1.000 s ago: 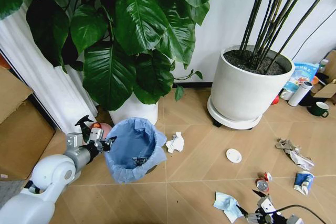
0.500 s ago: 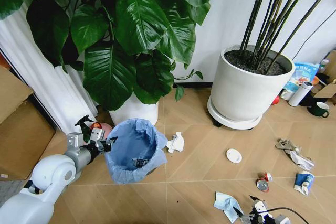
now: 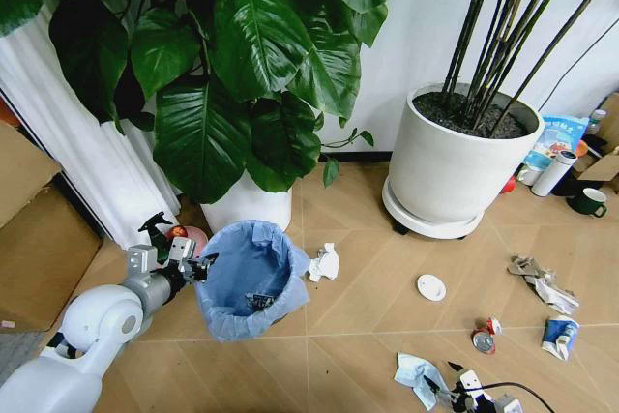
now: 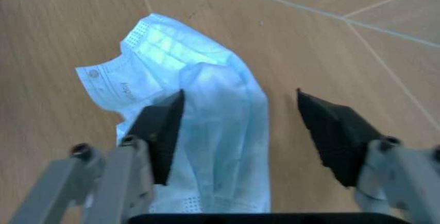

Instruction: Pick up the trash bin and place the garbage on the floor into it.

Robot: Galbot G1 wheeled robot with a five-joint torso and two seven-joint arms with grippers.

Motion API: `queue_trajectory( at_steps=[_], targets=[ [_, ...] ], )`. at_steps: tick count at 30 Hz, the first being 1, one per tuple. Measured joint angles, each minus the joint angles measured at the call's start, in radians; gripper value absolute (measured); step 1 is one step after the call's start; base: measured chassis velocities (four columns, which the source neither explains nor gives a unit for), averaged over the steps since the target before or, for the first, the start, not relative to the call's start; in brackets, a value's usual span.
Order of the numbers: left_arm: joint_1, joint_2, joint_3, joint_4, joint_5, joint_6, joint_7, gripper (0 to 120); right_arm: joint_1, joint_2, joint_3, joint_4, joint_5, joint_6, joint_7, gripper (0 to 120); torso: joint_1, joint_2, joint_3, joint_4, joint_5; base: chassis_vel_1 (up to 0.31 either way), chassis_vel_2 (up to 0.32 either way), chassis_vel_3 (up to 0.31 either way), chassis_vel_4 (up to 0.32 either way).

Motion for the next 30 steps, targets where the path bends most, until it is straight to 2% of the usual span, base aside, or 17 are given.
queue_trajectory(
  at_steps=[3, 7, 10, 12, 15, 24, 30],
  targets=[
    [0.0, 0.003, -0.002, -0.002, -0.003, 0.002, 0.0, 0, 0.008, 0.01, -0.003, -0.007, 0.0, 0.001, -0.002, 45, 0.0, 0.0, 0.0, 0.0001, -0.0003, 0.0, 0.0, 0.0, 0.0],
    [0.001, 0.004, -0.005, -0.003, -0.004, 0.002, -0.001, 0, 0.009, 0.016, -0.001, -0.006, 0.003, -0.001, -0.002, 37, 0.0, 0.0, 0.0, 0.0001, -0.0003, 0.0, 0.0, 0.0, 0.0],
    [0.002, 0.003, -0.006, -0.004, -0.004, 0.002, -0.001, 0, 0.008, 0.033, 0.006, -0.006, 0.001, -0.003, -0.001, 19, 0.0, 0.0, 0.0, 0.0001, -0.0004, 0.0, 0.0, 0.0, 0.0],
    [0.002, 0.003, -0.006, -0.005, -0.004, 0.002, -0.001, 0, 0.006, 0.038, 0.007, -0.006, 0.001, -0.003, -0.001, 16, 0.0, 0.0, 0.0, 0.0001, -0.0002, 0.0, 0.0, 0.0, 0.0],
    [0.002, 0.004, -0.006, -0.006, -0.005, 0.002, -0.001, 0, 0.007, 0.056, 0.012, -0.007, -0.005, -0.002, 0.0, 1, 0.0, 0.0, 0.0, 0.0, -0.0003, 0.0, 0.0, 0.0, 0.0],
    [0.005, 0.012, -0.006, -0.011, -0.007, 0.002, 0.0, 0, 0.014, 0.082, 0.034, 0.003, -0.01, 0.011, 0.005, 0, 0.0, 0.0, 0.0, 0.0, -0.0005, 0.0, 0.0, 0.0, 0.0],
    [0.007, 0.013, -0.004, -0.017, -0.007, 0.002, 0.001, 0, 0.007, 0.082, 0.071, 0.08, -0.002, 0.022, 0.019, 0, 0.0, 0.0, 0.0, 0.0001, -0.0003, 0.0, 0.0, 0.0, 0.0]
  ],
)
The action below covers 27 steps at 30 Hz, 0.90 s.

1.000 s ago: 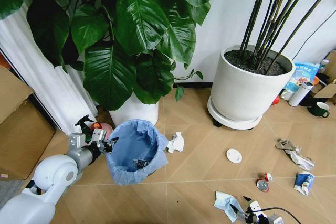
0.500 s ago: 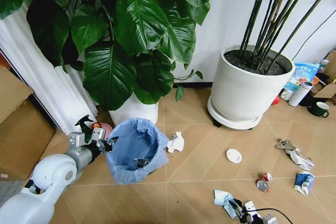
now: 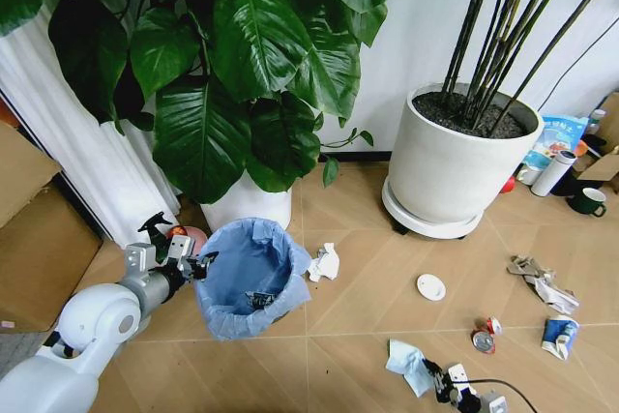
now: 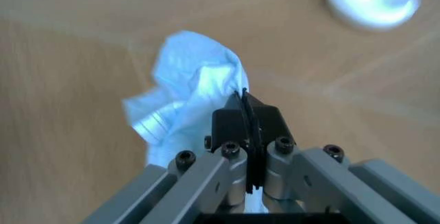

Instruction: Pick up the trash bin and place the garbage on the floor into it.

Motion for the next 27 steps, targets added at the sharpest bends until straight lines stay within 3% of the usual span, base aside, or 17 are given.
queue_trajectory(
  at_steps=[9, 13, 18, 20, 22, 27],
  targets=[
    [0.001, 0.003, 0.005, -0.002, 0.0, 0.0, 0.001, 0, -0.006, -0.021, 0.032, 0.08, 0.019, 0.009, 0.004, 0, 0.0, 0.0, 0.0, -0.0001, -0.0001, 0.0, 0.0, 0.0, 0.0],
    [-0.004, 0.006, 0.016, 0.004, 0.004, 0.0, 0.004, 0, 0.004, -0.066, 0.065, 0.19, 0.027, 0.023, 0.014, 0, 0.0, 0.0, 0.0, 0.0, -0.0002, 0.0, 0.0, 0.0, 0.0],
    [-0.042, -0.019, 0.067, 0.041, 0.017, 0.0, 0.01, 0, 0.02, -0.167, 0.064, 0.429, 0.105, -0.005, 0.064, 0, 0.0, 0.0, 0.0, -0.0001, -0.0002, 0.0, 0.0, 0.0, 0.0],
    [-0.061, -0.026, 0.099, 0.067, 0.034, -0.003, 0.027, 0, 0.051, -0.222, 0.026, 0.537, 0.197, -0.052, 0.11, 0, 0.0, 0.0, 0.0, -0.0001, 0.0001, 0.0, 0.0, 0.0, 0.0],
    [-0.069, -0.028, 0.109, 0.078, 0.041, -0.005, 0.032, 0, 0.065, -0.236, 0.009, 0.56, 0.218, -0.065, 0.122, 0, 0.0, 0.0, 0.0, 0.0, -0.0002, 0.0, 0.0, 0.0, 0.0],
    [-0.128, -0.034, 0.203, 0.128, 0.059, -0.006, 0.043, 0, 0.206, -0.325, -0.173, 0.693, 0.31, -0.136, 0.185, 0, 0.0, 0.0, 0.0, 0.0002, 0.0003, 0.0, 0.0, 0.0, 0.0]
  ],
)
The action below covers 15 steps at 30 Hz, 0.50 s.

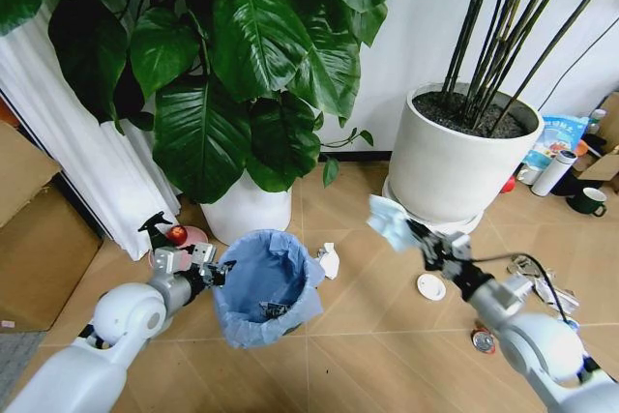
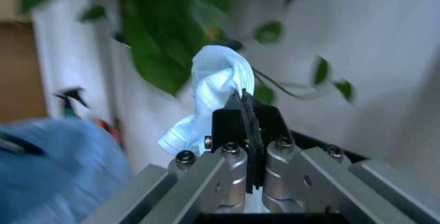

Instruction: Pick up the trash bin and place the garbage on the floor into it.

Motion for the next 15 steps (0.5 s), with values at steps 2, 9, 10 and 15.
queue_trajectory(
  at_steps=[2, 9, 10, 15],
  targets=[
    [-0.01, 0.001, 0.012, 0.005, 0.0, 0.002, 0.0, 0, 0.017, -0.008, -0.022, 0.015, 0.009, -0.007, 0.003, 0, 0.0, 0.0, 0.0, -0.0001, -0.0003, 0.0, 0.0, 0.0, 0.0],
    [-0.086, -0.003, 0.098, 0.041, -0.005, 0.014, -0.006, 0, 0.096, -0.032, -0.163, 0.068, 0.053, -0.051, 0.022, 0, 0.0, 0.0, 0.0, -0.0004, -0.0001, 0.0, 0.0, 0.0, 0.0],
    [-0.101, -0.007, 0.116, 0.048, -0.009, 0.015, -0.012, 0, 0.119, -0.029, -0.218, 0.068, 0.05, -0.06, 0.022, 0, 0.0, 0.0, 0.0, -0.0003, -0.0002, 0.0, 0.0, 0.0, 0.0],
    [-0.11, -0.012, 0.135, 0.051, -0.011, 0.016, -0.016, 0, 0.152, -0.017, -0.356, 0.024, 0.001, -0.066, 0.022, 0, 0.0, 0.0, 0.0, -0.0002, -0.0002, 0.0, 0.0, 0.0, 0.0]
  ],
)
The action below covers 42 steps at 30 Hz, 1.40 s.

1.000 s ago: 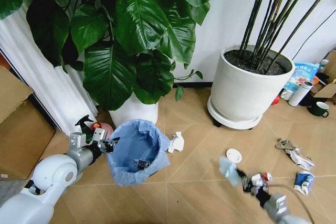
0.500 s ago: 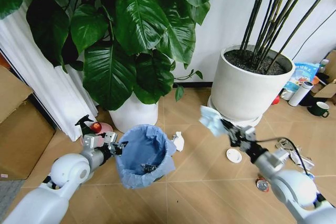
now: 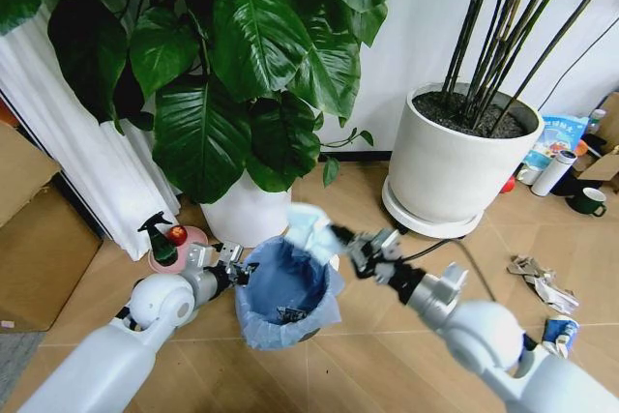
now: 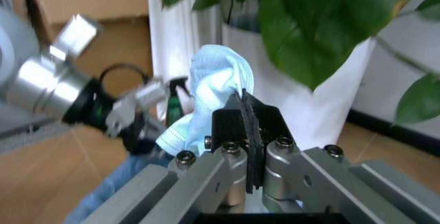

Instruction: Pick up the trash bin and place the garbage on the floor into it.

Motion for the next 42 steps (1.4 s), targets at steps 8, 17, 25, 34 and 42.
queue_trajectory(
  at_steps=[8, 17, 25, 34, 42],
  targets=[
    [0.011, 0.011, -0.019, -0.01, 0.0, 0.0, 0.001, 0, 0.026, 0.021, -0.057, -0.035, -0.027, -0.016, 0.032, 18, 0.0, 0.0, 0.0, 0.0, -0.0001, 0.0, 0.0, 0.0, 0.0],
    [0.017, 0.01, -0.038, -0.012, -0.002, 0.001, 0.002, 0, 0.076, 0.035, -0.09, -0.066, -0.026, -0.021, 0.041, 51, 0.0, 0.0, 0.0, 0.0, -0.0001, 0.0, 0.0, 0.0, 0.0],
    [0.032, 0.008, -0.099, -0.007, -0.007, -0.001, 0.003, 0, 0.079, 0.063, -0.039, -0.066, 0.003, -0.015, 0.127, 77, 0.0, 0.0, 0.0, 0.0001, -0.0001, 0.0, 0.0, 0.0, 0.0],
    [0.047, 0.046, -0.149, 0.014, -0.012, -0.011, 0.02, 0, 0.067, 0.093, 0.121, -0.214, 0.029, -0.044, 0.147, 100, 0.0, 0.0, 0.0, 0.0, 0.0, 0.0, 0.0, 0.0, 0.0],
    [0.051, 0.069, -0.164, -0.027, -0.028, -0.012, 0.024, 0, 0.11, 0.144, 0.087, -0.451, 0.047, -0.092, 0.118, 100, 0.0, 0.0, 0.0, -0.0003, 0.0, 0.0, 0.0, 0.0, 0.0]
  ],
)
